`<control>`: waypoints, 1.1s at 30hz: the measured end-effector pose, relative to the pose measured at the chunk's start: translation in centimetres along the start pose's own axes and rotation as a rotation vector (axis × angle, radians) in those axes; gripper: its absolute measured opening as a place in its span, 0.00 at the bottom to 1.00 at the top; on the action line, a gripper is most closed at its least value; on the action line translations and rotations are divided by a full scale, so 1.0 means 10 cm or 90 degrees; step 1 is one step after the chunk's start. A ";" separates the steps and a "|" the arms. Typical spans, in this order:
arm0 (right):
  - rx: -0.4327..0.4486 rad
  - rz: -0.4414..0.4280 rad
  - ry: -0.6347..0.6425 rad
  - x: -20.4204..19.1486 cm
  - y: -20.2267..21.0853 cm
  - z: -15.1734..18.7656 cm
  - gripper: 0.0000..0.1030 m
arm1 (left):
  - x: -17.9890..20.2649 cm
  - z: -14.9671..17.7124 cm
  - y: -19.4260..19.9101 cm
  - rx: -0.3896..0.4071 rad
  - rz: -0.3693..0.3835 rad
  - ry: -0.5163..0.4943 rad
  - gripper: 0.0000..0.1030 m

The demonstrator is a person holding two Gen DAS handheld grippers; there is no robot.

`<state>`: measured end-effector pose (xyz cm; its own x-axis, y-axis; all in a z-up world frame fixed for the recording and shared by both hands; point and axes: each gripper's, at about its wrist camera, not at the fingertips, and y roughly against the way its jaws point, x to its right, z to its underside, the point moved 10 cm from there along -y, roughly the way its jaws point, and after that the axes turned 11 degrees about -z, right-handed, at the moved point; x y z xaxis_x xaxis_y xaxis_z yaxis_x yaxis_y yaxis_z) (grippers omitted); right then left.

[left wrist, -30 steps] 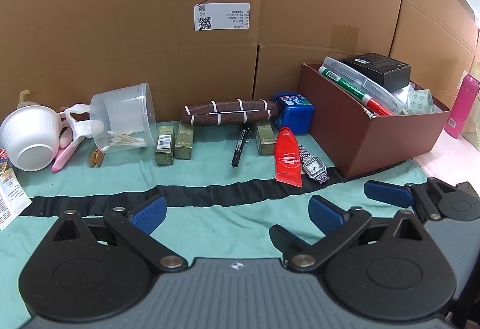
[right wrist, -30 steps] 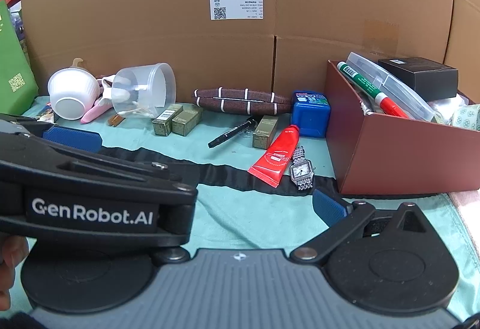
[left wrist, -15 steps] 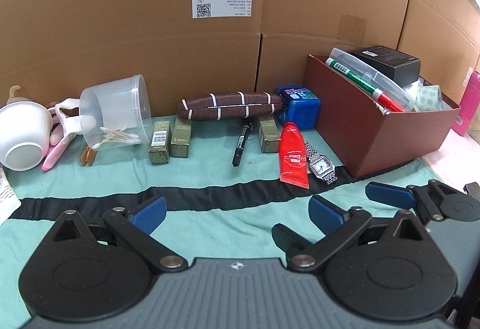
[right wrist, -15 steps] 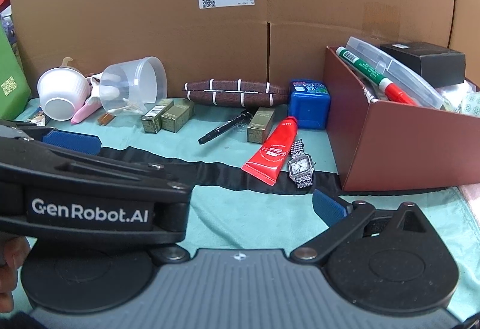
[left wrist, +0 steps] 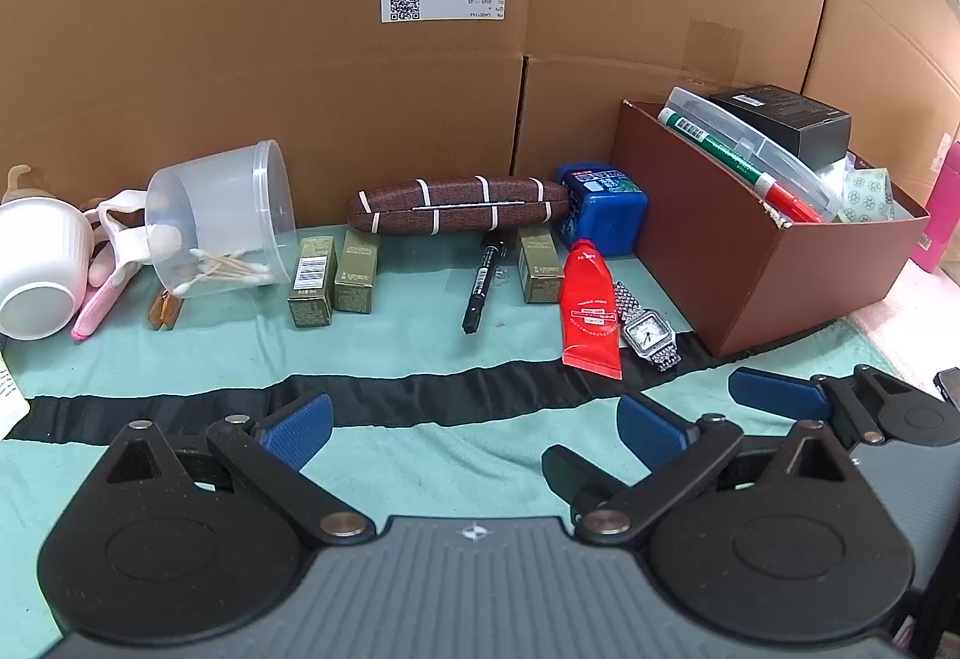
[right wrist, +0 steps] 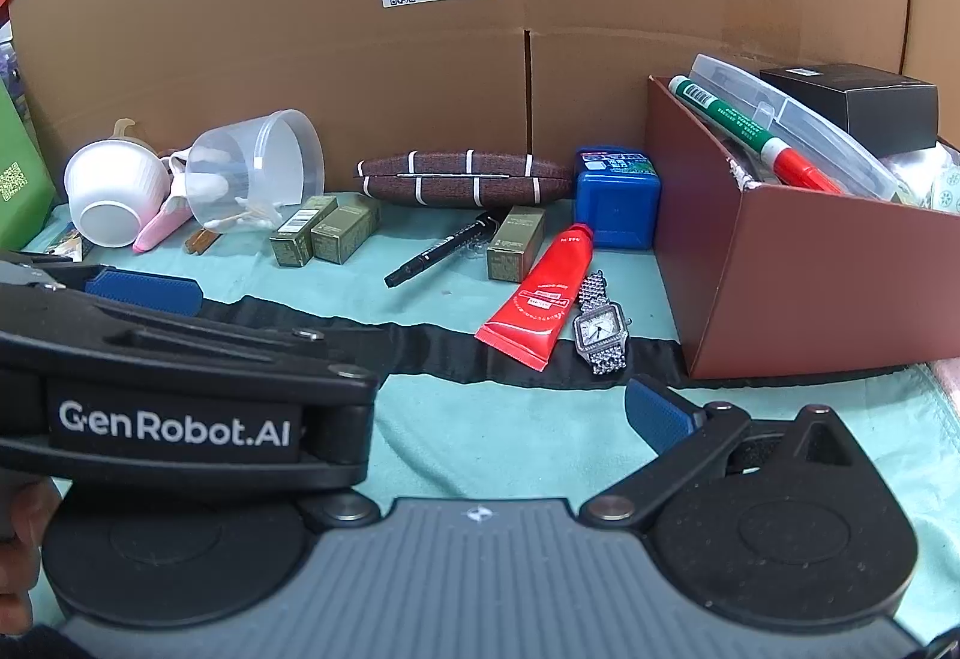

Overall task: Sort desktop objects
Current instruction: 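Move the left tool toward the red tube and the right tool toward the silver watch, then grasp the red tube with the left tool while the right tool grasps the silver watch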

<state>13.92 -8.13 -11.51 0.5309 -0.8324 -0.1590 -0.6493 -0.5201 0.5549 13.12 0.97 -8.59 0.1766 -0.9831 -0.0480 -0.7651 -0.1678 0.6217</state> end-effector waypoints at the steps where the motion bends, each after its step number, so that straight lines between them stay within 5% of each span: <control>1: 0.000 0.000 0.000 0.00 0.00 0.00 0.98 | 0.00 0.00 0.00 0.000 -0.001 0.000 1.00; 12: -0.006 -0.002 -0.004 0.02 -0.05 0.00 0.99 | 0.04 0.00 -0.06 -0.007 0.005 0.001 1.00; 23: 0.014 0.015 -0.009 0.28 -0.06 -0.02 0.98 | 0.18 -0.02 -0.17 -0.011 0.081 0.005 0.98; 26: 0.020 0.018 -0.010 0.36 -0.10 -0.02 0.97 | 0.25 -0.05 -0.26 -0.015 0.103 -0.001 0.89; 29: 0.022 0.010 -0.033 0.45 -0.14 -0.01 0.78 | 0.31 -0.09 -0.35 -0.018 0.124 -0.002 0.81; 33: 0.021 0.022 -0.057 0.56 -0.17 0.03 0.62 | 0.39 -0.13 -0.50 -0.036 0.145 -0.014 0.53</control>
<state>17.83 -11.91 -13.59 0.4575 -0.8632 -0.2136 -0.6851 -0.4953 0.5341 18.39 -1.90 -10.87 -0.0106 -0.9965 0.0828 -0.7481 0.0629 0.6606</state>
